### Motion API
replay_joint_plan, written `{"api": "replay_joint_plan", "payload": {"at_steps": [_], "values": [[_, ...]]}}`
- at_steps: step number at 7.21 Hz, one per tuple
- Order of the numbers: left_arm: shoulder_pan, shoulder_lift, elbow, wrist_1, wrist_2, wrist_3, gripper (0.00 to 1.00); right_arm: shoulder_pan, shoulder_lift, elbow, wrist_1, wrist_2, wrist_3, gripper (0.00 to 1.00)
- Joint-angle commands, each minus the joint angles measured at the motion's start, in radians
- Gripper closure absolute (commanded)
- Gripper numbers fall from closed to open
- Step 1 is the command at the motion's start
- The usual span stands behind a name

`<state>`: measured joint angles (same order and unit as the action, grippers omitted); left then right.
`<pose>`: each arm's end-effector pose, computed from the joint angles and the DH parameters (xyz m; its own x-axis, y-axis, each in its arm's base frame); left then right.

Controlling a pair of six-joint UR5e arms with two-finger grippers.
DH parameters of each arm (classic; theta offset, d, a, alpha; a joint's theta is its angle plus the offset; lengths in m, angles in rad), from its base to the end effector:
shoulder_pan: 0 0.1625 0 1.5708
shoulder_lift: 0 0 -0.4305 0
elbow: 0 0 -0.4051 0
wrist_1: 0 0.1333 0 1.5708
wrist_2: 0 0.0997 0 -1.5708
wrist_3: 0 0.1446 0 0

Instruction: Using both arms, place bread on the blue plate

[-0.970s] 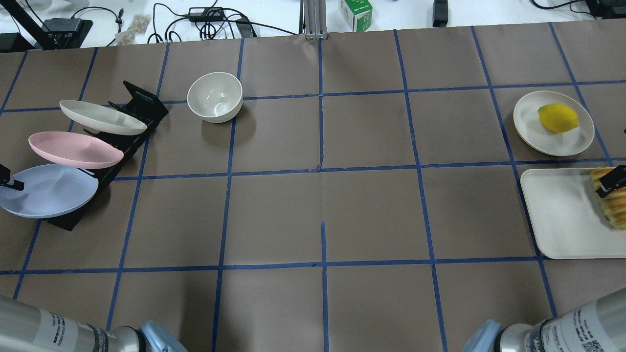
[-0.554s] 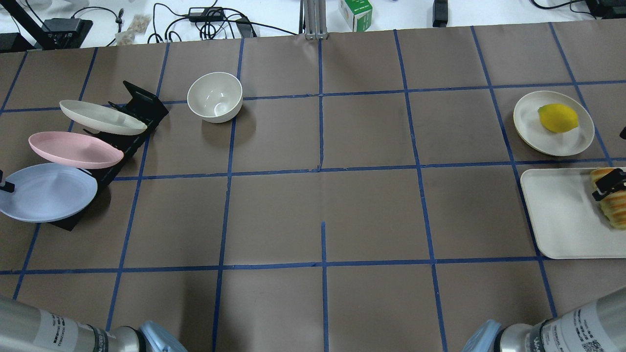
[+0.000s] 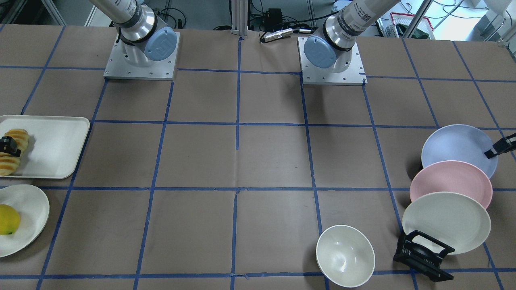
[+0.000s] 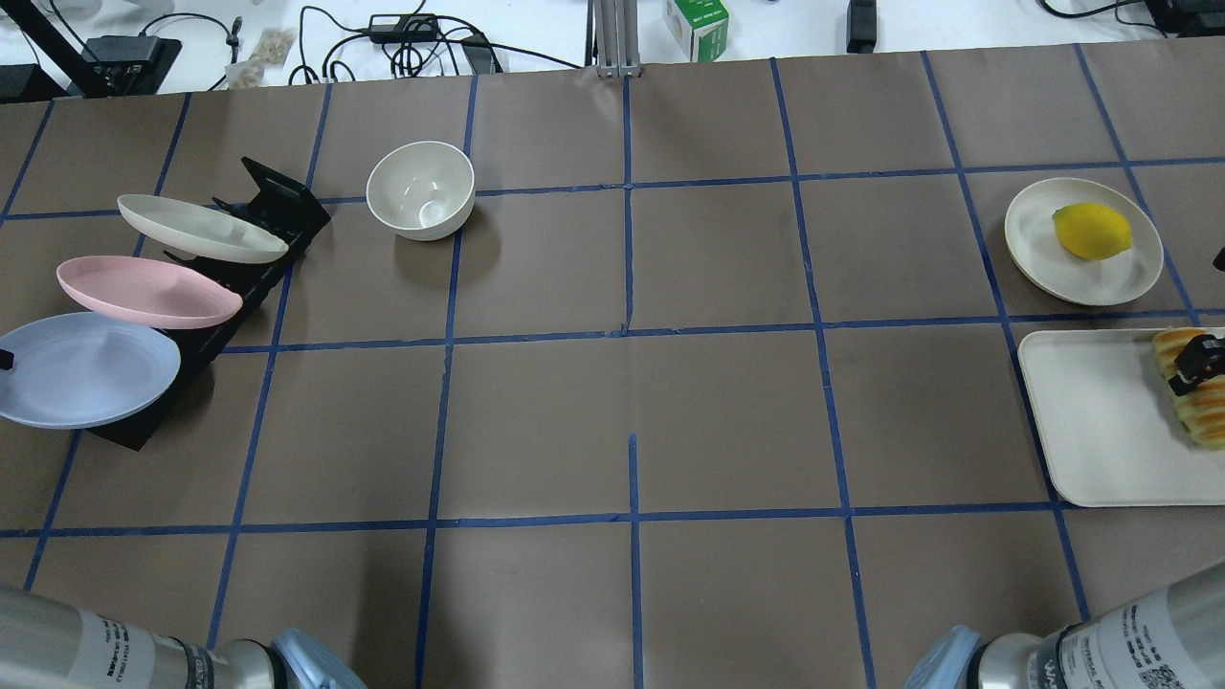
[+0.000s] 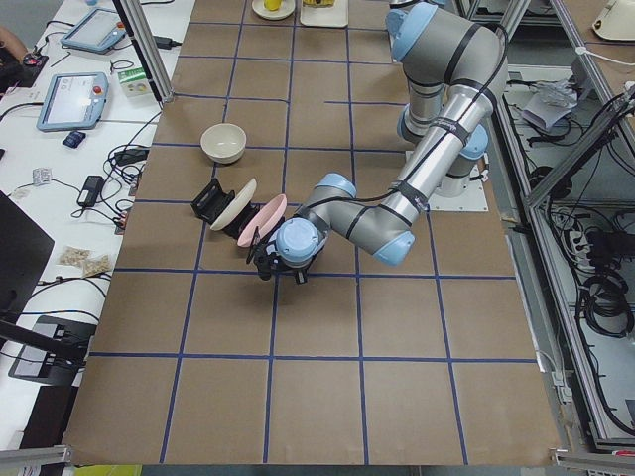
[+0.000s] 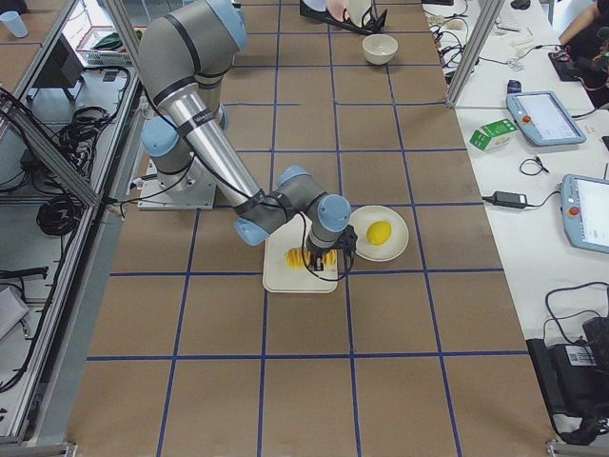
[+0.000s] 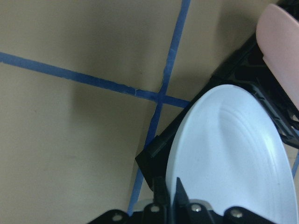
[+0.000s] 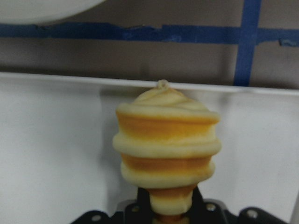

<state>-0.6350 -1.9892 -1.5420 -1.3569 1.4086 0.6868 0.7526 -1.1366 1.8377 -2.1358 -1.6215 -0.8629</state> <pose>0.4085 -0.4956 0.2441 -0.9377 -0.2570 0.2338 -0.2562 0.9660 0.0344 -0.3298 -0.4815 0.1351 -0.9966 -0.0435 -0.0704 -0.0522 0.9906 0.1264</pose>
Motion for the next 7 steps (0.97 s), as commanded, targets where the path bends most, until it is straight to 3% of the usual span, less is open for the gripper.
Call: {"api": "replay_joint_plan", "payload": {"at_steps": [1,5,7], "values": [[0.001,0.047,0.003,-0.078,0.068,-0.001,1.00,0.007,-0.005,-0.018,0.004,0.005,0.007,0.96],[0.011,0.182,0.077,-0.449,0.122,-0.027,1.00,0.060,-0.126,-0.046,0.086,0.002,0.025,0.95],[-0.073,0.240,0.085,-0.490,0.046,-0.189,1.00,0.068,-0.132,-0.046,0.088,0.000,0.030,0.95]]}}
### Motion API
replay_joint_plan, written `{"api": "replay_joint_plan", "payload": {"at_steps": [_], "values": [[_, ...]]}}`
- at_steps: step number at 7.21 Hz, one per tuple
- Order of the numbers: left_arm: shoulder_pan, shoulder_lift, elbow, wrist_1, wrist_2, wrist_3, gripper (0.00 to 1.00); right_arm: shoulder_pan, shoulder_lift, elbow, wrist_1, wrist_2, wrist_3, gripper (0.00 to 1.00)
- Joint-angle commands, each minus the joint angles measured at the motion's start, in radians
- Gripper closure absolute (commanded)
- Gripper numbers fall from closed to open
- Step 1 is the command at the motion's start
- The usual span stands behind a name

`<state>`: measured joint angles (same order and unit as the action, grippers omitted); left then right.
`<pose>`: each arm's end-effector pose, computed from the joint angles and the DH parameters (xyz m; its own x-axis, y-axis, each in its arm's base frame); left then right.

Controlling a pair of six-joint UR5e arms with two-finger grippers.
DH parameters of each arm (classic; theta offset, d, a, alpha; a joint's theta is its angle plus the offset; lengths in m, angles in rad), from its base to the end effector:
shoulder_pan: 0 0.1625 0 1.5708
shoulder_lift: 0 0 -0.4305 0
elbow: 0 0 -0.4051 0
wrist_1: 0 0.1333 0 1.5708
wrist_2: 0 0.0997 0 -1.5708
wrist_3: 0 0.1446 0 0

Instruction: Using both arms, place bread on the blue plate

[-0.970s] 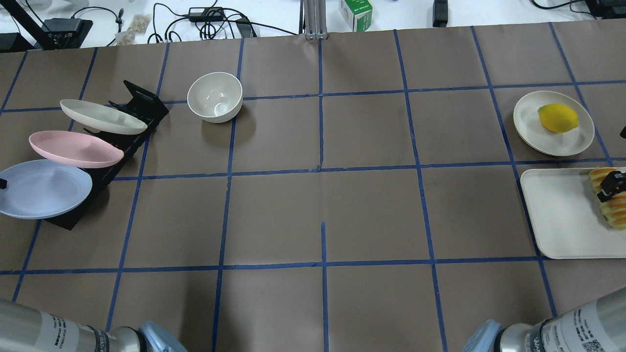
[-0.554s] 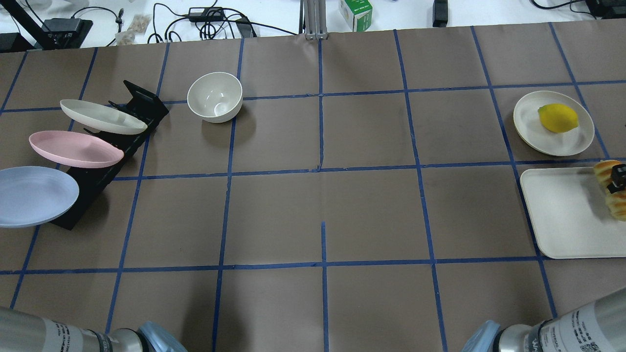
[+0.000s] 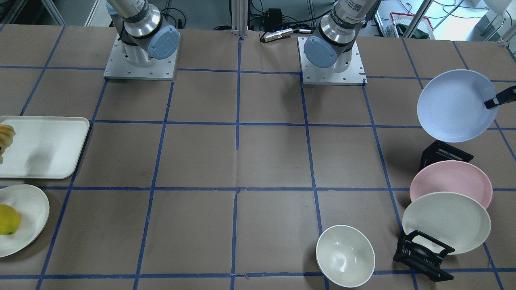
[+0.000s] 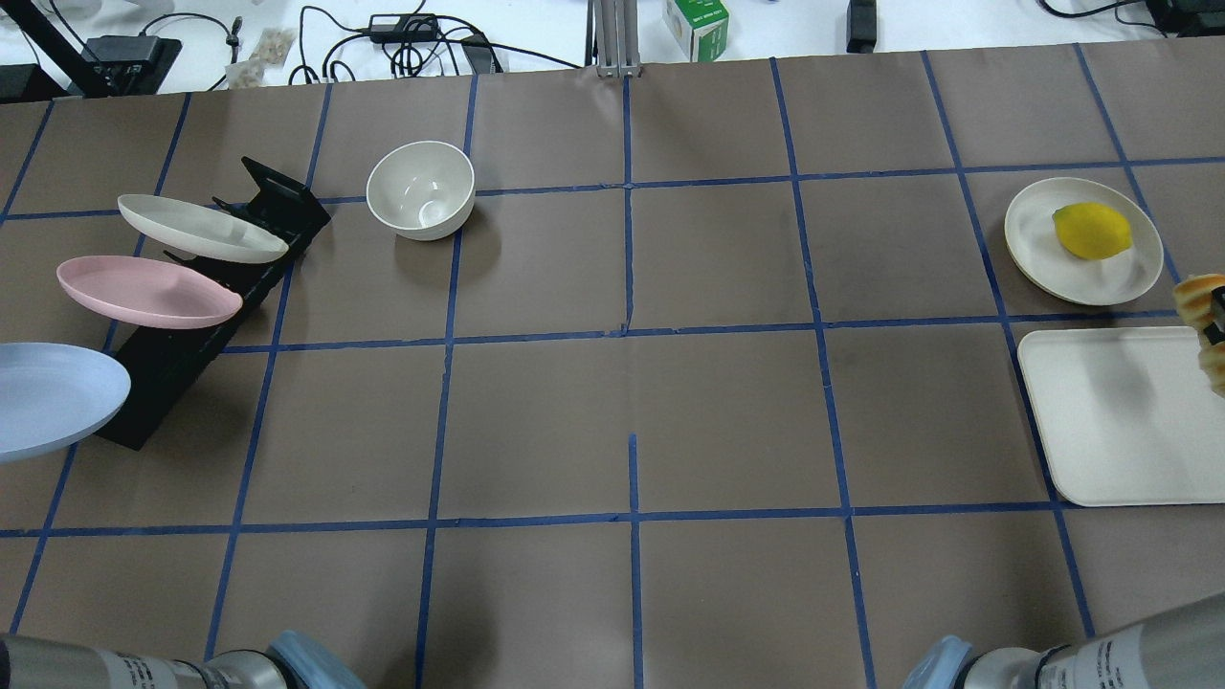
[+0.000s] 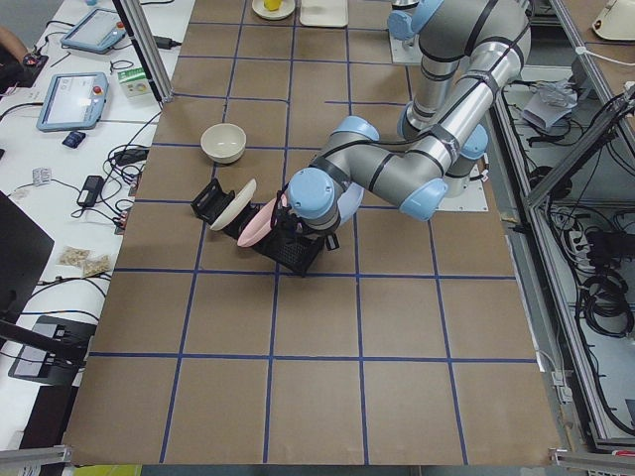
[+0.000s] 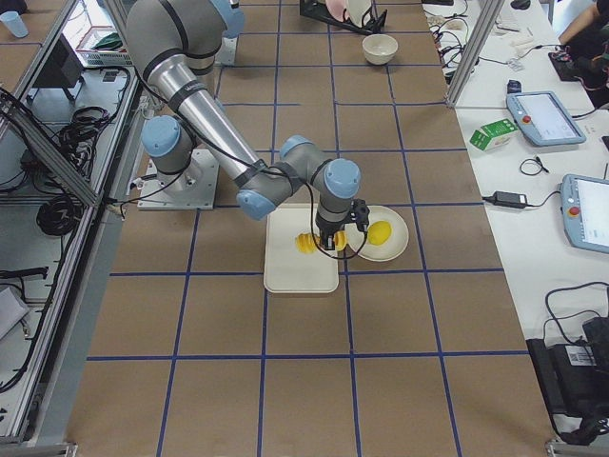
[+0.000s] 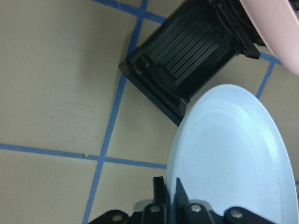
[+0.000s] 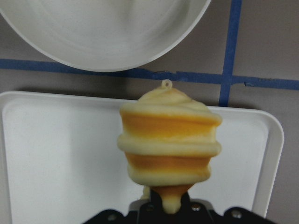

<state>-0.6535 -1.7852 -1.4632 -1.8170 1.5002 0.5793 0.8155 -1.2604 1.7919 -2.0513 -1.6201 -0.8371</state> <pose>0.3400 -0.4411 0.3701 -0.8991 -0.3629 0.2446 -0.3021 0.9191 0.2531 -0.3009 -0.5036 0.2178 -0.9966 -0.0828 -0.0049 -0.0829 0.9940 0.0707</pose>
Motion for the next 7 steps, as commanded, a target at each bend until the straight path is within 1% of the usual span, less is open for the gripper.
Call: {"api": "replay_joint_plan", "payload": {"at_steps": [1,2,3,4,5,6,7], "values": [[-0.155,0.055,0.007,-0.022,-0.058,-0.202,1.00,0.007,-0.028,0.000,0.003,-0.001,0.004,0.95],[-0.260,0.069,0.003,-0.013,-0.124,-0.298,1.00,0.019,-0.042,-0.002,0.003,-0.001,0.022,0.95],[-0.369,0.061,-0.008,0.052,-0.161,-0.344,1.00,0.045,-0.053,-0.003,0.003,-0.010,0.026,0.95],[-0.482,0.053,-0.019,0.150,-0.161,-0.471,1.00,0.051,-0.071,-0.014,0.020,-0.010,0.027,0.95],[-0.585,0.040,-0.032,0.222,-0.164,-0.551,1.00,0.063,-0.076,-0.047,0.036,-0.003,0.062,0.95],[-0.707,0.035,-0.086,0.340,-0.163,-0.573,1.00,0.098,-0.085,-0.086,0.147,0.000,0.088,0.95],[-0.800,0.029,-0.171,0.548,-0.167,-0.670,1.00,0.147,-0.121,-0.129,0.224,0.003,0.151,0.95]]}}
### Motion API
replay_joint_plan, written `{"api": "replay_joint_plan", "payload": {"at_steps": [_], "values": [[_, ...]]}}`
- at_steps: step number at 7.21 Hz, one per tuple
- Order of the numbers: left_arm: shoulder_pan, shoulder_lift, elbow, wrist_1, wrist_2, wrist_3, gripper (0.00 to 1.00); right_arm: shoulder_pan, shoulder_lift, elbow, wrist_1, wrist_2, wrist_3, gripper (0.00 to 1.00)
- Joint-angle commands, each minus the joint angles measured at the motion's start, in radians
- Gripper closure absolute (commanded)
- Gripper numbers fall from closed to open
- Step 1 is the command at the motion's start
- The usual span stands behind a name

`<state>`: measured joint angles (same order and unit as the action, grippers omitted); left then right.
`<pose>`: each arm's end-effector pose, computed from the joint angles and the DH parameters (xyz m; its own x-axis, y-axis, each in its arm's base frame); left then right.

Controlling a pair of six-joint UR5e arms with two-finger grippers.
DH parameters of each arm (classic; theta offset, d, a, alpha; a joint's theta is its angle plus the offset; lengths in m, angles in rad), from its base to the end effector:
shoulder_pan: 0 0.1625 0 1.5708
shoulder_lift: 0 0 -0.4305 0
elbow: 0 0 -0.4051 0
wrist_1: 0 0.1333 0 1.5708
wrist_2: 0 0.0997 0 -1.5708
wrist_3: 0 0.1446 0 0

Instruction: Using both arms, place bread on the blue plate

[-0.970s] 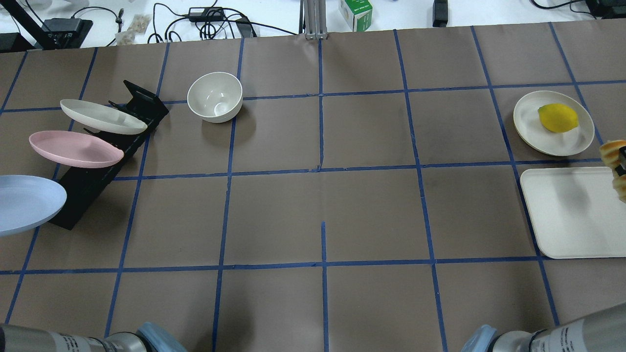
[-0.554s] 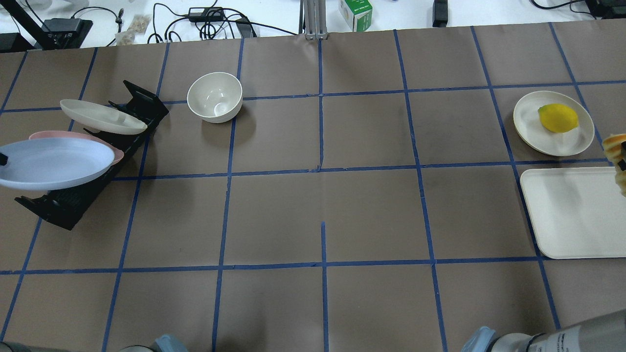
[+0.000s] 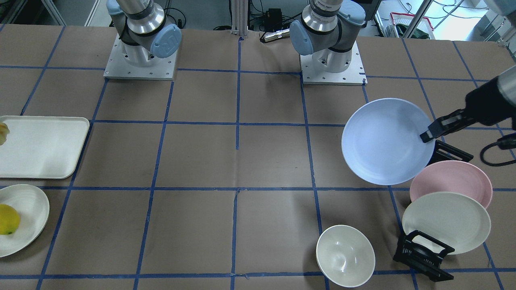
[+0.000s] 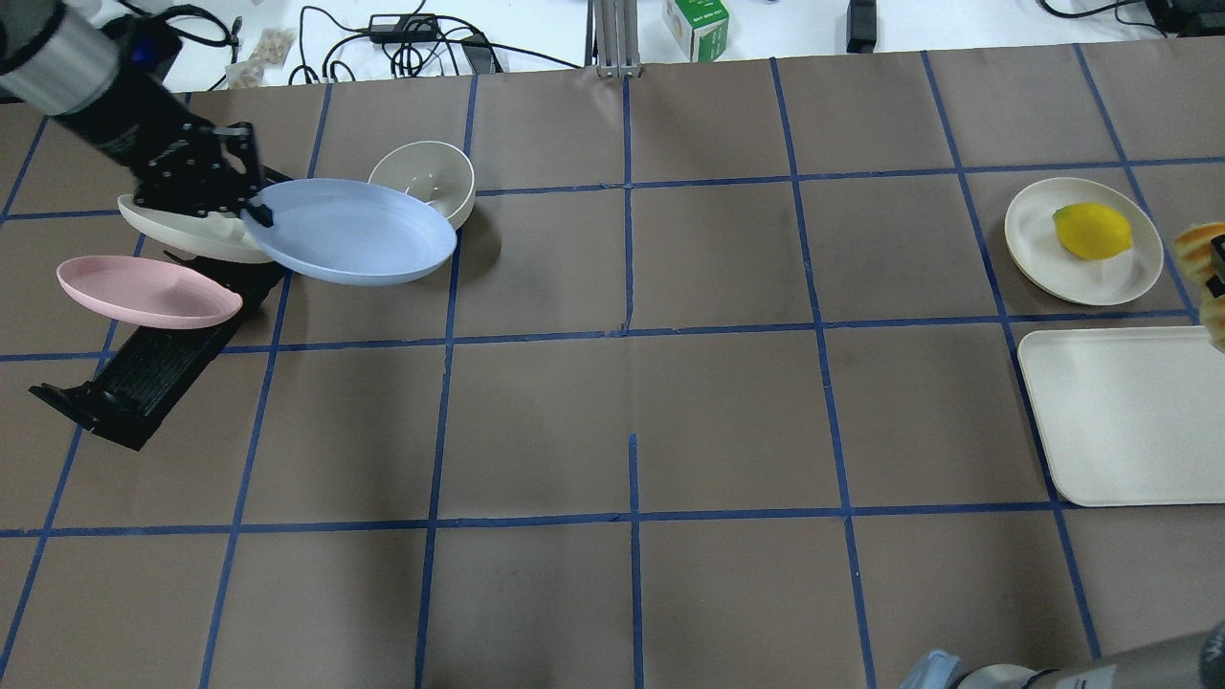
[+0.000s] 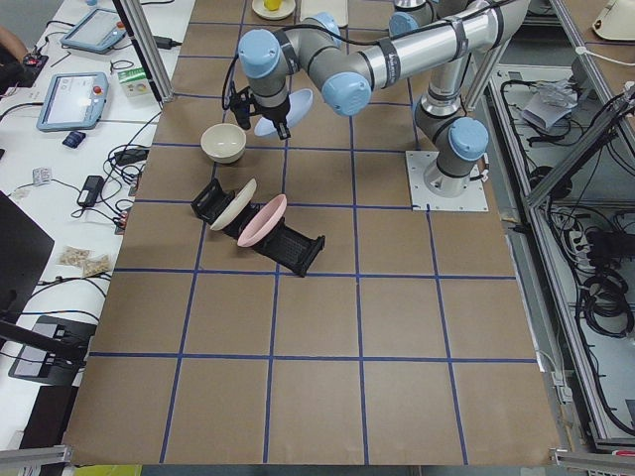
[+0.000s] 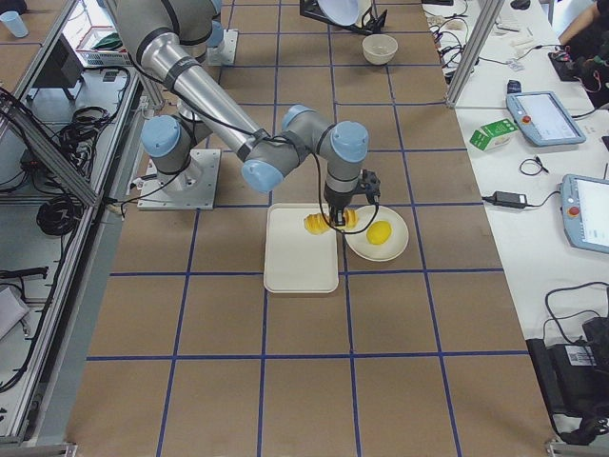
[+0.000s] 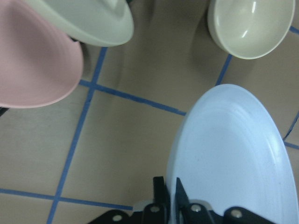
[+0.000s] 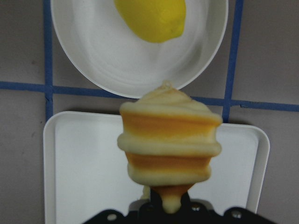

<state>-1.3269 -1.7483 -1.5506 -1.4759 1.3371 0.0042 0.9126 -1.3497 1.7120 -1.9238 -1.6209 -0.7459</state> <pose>-0.0250 -0.5903 0.3762 -0.9415 -0.2449 0.2314 -0.2371 0.9696 0.0614 -0.2499 -0.5293 0.2936 -0.9956 -0.0884 0.0305 -0.0871 0.9954 0.0408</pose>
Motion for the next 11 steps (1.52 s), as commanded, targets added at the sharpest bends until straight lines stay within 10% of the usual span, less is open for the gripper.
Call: {"api": "replay_joint_plan", "payload": {"at_steps": [1,4,10,11], "values": [[-0.193,-0.031,-0.188,0.437,-0.054,-0.193,1.00,0.134,-0.054,-0.084,0.144,0.003,0.150,0.95],[-0.293,-0.101,-0.394,0.803,-0.072,-0.244,1.00,0.270,-0.019,-0.084,0.149,0.033,0.350,0.95],[-0.328,-0.227,-0.395,0.873,-0.230,-0.237,1.00,0.586,0.058,-0.043,0.035,0.144,0.701,0.96],[-0.328,-0.241,-0.398,0.875,-0.227,-0.233,0.86,0.615,0.064,-0.045,0.032,0.144,0.738,0.96]]}}
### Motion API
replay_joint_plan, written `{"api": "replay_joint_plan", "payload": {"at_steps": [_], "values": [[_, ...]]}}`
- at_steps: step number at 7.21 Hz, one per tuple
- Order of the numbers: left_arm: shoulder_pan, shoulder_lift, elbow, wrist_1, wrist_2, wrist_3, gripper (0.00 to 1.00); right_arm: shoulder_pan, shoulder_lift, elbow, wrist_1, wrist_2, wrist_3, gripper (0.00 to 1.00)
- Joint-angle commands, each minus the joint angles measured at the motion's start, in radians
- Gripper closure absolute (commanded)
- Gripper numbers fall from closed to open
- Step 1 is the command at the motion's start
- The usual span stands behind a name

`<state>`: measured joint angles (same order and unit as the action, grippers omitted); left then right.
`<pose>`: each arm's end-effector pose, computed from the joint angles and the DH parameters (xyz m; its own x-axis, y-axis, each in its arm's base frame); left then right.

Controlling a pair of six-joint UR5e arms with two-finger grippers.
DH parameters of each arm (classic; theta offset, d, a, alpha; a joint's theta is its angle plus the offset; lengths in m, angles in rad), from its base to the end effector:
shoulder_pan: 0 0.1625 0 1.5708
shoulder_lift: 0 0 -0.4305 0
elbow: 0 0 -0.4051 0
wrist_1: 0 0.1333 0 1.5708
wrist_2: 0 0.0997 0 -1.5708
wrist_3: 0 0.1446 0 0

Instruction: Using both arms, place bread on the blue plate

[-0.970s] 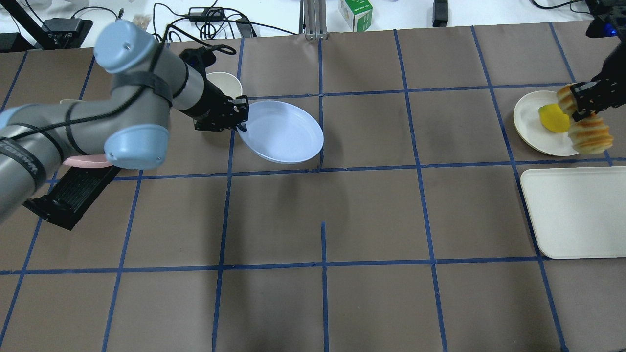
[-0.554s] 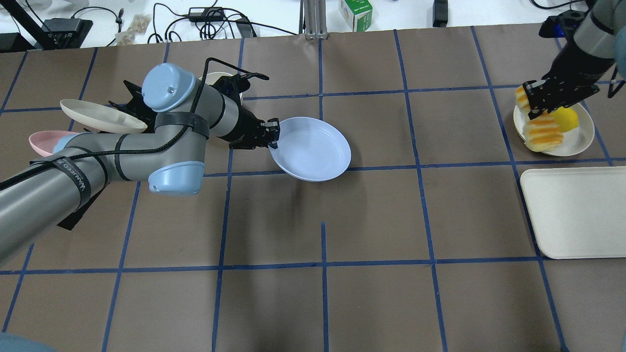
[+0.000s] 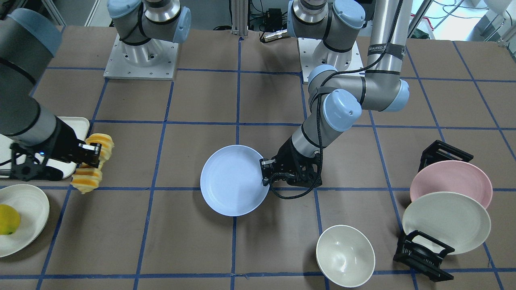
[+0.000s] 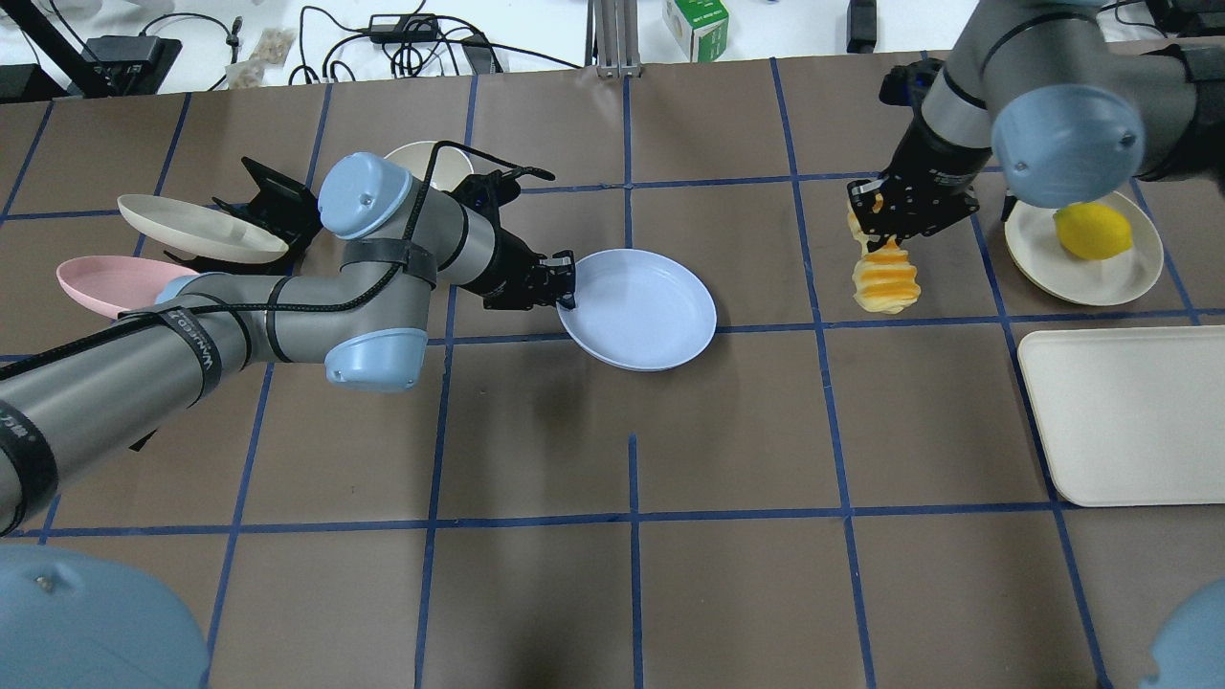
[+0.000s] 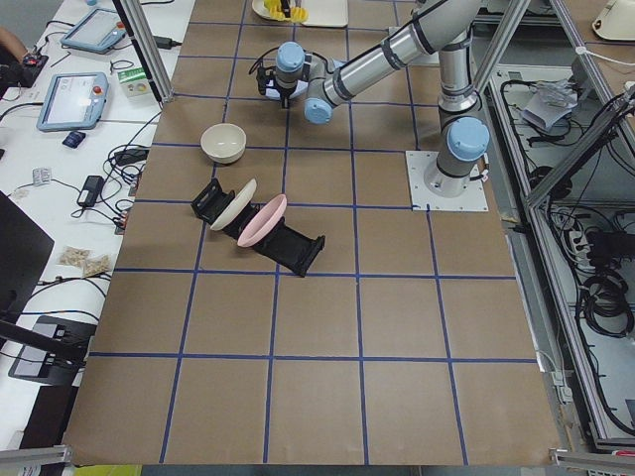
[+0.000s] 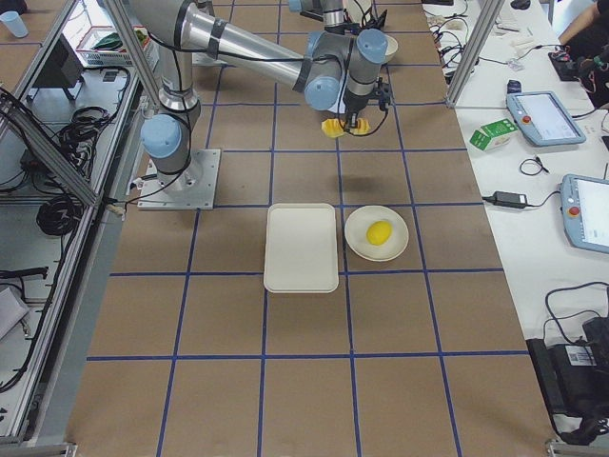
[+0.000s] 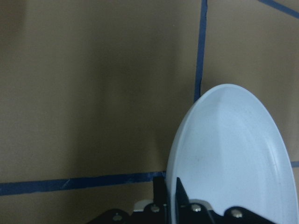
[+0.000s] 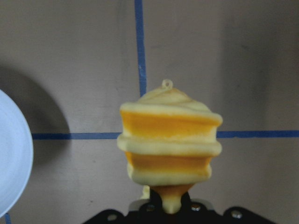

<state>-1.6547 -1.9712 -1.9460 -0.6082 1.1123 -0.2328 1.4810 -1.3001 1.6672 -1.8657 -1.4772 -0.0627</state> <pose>-0.2451 -0.5605 0.1664 -0.8817 -0.0730 0.4660 -0.1244 0.9890 -0.0806 0.0940 -0.5931 0.2811 -0.9947 0.0336 -0.0975 0.0272 0.9974 0.0662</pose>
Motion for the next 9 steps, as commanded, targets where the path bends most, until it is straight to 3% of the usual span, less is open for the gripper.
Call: {"api": "replay_joint_plan", "payload": {"at_steps": [1,2,3,4,7,8,9], "values": [[0.000,-0.029,-0.001,0.007,-0.002,0.006,0.83,0.056,0.015,0.006,-0.026,0.008,0.061,0.96],[0.000,-0.037,0.005,0.007,-0.002,0.004,0.75,0.074,0.015,0.009,-0.036,0.008,0.099,0.96],[0.000,-0.040,0.007,0.008,-0.002,0.006,0.60,0.135,0.048,0.009,-0.088,0.008,0.127,0.96],[0.000,-0.035,0.016,0.027,0.007,0.009,0.03,0.195,0.073,0.008,-0.145,0.011,0.162,0.95],[0.079,0.003,0.076,0.056,0.141,0.074,0.00,0.290,0.137,0.009,-0.228,0.046,0.363,0.95],[0.102,0.026,0.114,-0.025,0.167,0.117,0.00,0.313,0.159,0.008,-0.263,0.093,0.404,0.94],[0.105,0.063,0.142,-0.098,0.378,0.121,0.00,0.326,0.182,0.008,-0.301,0.145,0.473,0.94]]}}
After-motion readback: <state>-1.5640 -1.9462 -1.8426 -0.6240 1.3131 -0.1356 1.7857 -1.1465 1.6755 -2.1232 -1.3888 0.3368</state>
